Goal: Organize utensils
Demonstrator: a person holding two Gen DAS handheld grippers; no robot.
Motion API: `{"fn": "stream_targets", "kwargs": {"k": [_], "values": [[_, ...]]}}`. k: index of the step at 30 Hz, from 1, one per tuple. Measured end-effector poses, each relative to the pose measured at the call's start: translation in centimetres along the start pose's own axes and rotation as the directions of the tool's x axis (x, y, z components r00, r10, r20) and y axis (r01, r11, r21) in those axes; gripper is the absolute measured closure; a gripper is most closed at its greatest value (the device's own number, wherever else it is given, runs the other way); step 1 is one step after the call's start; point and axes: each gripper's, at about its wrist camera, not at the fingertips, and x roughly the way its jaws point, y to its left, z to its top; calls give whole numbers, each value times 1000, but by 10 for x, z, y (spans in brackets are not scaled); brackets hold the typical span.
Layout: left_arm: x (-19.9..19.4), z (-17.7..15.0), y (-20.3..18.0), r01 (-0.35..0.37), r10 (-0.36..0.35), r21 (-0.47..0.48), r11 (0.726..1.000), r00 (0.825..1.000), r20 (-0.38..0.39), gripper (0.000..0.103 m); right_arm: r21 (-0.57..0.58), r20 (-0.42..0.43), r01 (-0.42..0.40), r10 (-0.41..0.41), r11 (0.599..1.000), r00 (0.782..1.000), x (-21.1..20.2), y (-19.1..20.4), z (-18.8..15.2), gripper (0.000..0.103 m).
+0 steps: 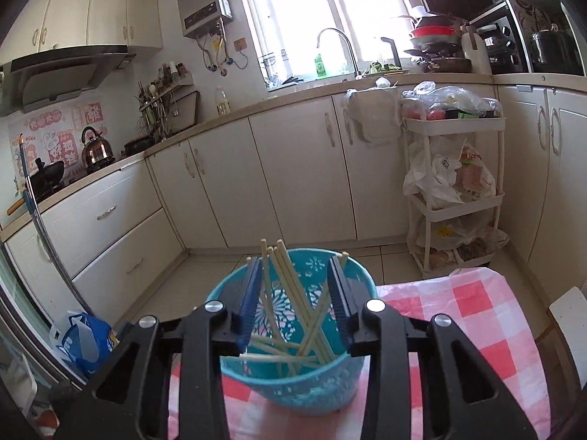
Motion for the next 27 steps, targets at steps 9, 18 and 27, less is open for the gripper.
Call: {"fn": "stream_targets", "kwargs": {"k": [9,18,27], "values": [[-1,-1,0,-86,88,27,996,992,-87,8,1,-267,75,-72,997,961,-74,-18,-87,20],[-118,-6,-35,-168,177,172,971,984,-35,8,-2,-340,201,-190,980,921,-161,-13,-107,7],[-250,-21,-69,-295,285,250,922,956,76,8,-75,-244,190,-203,979,948,-252,54,-83,7]]}}
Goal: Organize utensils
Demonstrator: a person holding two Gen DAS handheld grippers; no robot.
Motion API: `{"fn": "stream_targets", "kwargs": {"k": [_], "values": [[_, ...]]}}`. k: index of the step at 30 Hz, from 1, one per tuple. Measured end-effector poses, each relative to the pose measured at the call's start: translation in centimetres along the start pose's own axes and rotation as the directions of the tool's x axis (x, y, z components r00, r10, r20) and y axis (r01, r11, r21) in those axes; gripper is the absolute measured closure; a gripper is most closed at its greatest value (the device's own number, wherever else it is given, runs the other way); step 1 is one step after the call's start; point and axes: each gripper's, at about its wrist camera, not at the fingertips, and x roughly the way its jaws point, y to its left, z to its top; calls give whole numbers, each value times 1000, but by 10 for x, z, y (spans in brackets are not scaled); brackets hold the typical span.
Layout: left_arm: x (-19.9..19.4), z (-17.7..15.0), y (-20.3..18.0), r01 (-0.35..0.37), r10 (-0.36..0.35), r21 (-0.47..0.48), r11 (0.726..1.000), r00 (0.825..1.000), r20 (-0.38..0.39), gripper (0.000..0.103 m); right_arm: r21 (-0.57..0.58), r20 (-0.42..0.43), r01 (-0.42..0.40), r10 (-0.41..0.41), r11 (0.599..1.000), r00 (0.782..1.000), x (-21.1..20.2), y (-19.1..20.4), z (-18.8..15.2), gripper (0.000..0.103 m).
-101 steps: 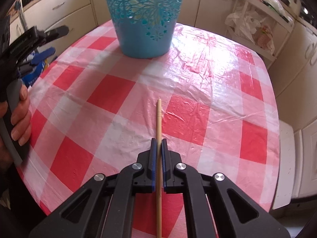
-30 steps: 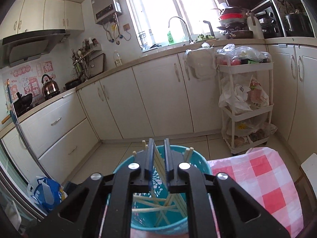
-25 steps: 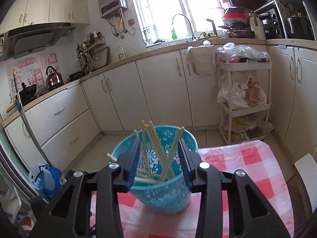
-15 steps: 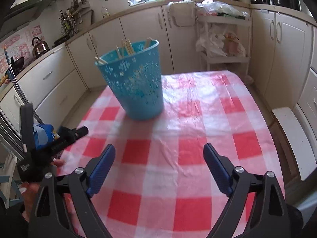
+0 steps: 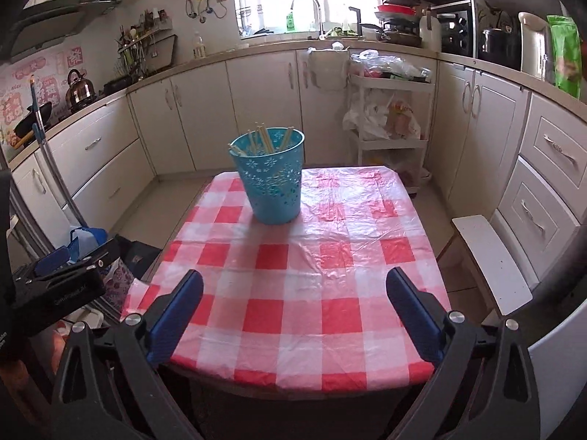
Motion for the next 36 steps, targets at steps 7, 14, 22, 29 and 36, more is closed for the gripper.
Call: {"fn": "stream_targets", "kwargs": {"k": [7,14,22,29,36], "values": [[-56,-18,7,16,-15,18,1000,999,-39,8,44,52,-89,87,995,995,-64,11,-14,7],[-103,-37,11,-18,18,44,999,1000,9,8,52,116,-100,93,994,989,-114,15,-31,7],[-147,-44,11,22,-25,42,999,997,78,8,28,145,-101,95,995,985,-150,20,-43,7],[-164,-44,9,36,-41,52,998,994,98,8,24,173,-93,87,995,981,-166,22,-46,7],[-176,-46,13,34,-38,32,999,992,118,8,2,167,-99,97,995,981,-171,28,-49,7]]}}
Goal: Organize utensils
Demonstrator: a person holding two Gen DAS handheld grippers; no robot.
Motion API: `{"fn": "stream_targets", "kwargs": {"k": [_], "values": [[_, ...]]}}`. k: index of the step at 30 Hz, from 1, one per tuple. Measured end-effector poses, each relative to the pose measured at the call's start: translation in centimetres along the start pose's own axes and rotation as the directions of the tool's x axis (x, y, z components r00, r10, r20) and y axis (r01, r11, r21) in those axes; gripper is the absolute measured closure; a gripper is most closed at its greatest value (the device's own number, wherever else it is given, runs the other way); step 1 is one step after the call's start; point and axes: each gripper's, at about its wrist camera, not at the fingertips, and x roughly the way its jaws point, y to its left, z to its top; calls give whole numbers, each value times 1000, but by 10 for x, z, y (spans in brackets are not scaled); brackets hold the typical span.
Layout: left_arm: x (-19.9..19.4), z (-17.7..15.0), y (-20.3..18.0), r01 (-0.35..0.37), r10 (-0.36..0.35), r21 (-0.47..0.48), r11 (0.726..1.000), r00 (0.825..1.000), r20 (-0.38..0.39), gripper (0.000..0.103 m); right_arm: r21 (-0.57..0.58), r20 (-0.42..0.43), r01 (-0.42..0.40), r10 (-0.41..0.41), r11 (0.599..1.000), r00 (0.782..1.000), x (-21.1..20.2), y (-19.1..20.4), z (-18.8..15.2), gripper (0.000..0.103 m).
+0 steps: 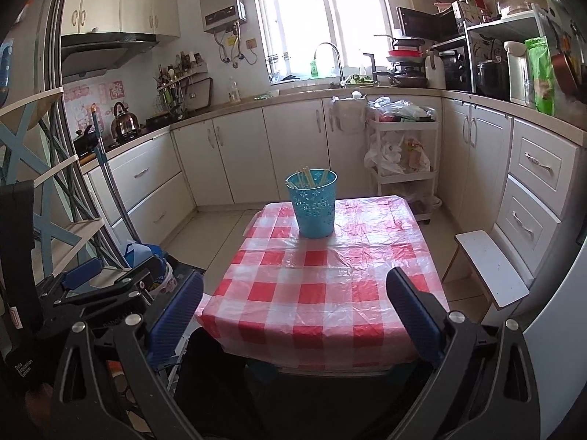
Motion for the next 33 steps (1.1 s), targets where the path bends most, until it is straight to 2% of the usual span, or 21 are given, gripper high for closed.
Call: {"fn": "stream_targets", "kwargs": {"k": [16,33], "values": [[-18,-6,3,37,-36,-20,999,999,19,8,-1,-18,6,-6,1000,1000,-11,0,-9,7],[-12,-14,0,49,-49,6,999,999,-13,8,6,-37,5,-4,1000,999,-6,7,-16,7]]}}
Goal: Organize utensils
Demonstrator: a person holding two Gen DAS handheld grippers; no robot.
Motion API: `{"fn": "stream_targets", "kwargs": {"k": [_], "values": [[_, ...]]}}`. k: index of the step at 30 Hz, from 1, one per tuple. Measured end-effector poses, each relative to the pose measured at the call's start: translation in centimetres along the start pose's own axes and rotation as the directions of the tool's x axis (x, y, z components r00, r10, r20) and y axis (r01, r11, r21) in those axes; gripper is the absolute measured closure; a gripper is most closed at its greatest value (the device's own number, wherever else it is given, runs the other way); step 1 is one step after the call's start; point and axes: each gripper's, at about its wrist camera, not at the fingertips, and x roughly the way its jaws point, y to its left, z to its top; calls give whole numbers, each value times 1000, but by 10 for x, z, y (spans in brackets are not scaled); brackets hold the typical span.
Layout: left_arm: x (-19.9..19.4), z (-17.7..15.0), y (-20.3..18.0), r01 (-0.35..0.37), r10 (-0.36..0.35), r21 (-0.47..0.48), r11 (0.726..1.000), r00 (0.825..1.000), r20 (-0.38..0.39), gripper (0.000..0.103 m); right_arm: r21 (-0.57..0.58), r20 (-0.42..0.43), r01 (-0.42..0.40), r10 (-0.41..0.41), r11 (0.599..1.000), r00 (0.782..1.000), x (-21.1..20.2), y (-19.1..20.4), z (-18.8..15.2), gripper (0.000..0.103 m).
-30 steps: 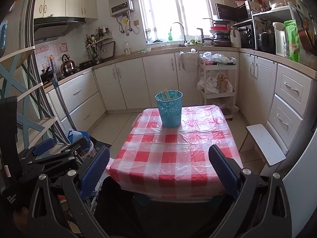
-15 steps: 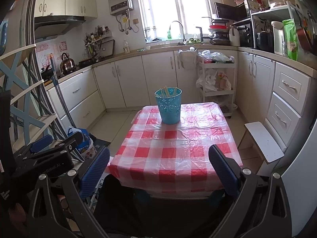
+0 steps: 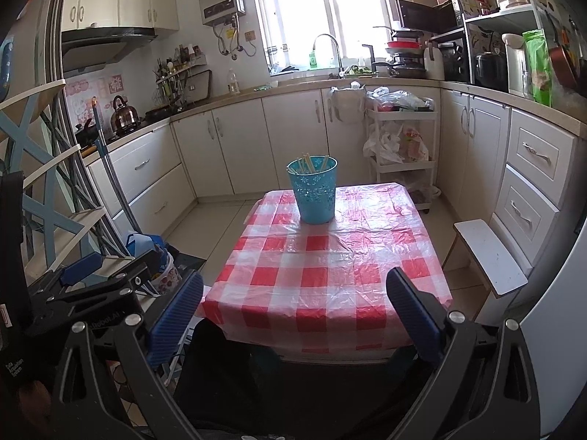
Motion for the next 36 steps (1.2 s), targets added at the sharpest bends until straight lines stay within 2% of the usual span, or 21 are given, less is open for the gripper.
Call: {"fn": "stream_targets", "kwargs": {"k": [36], "values": [[7,-5,1,8,-8,0,1000,1000,-12,8,2,-3,5,-5,1000,1000,0,-1,-1,7]]}}
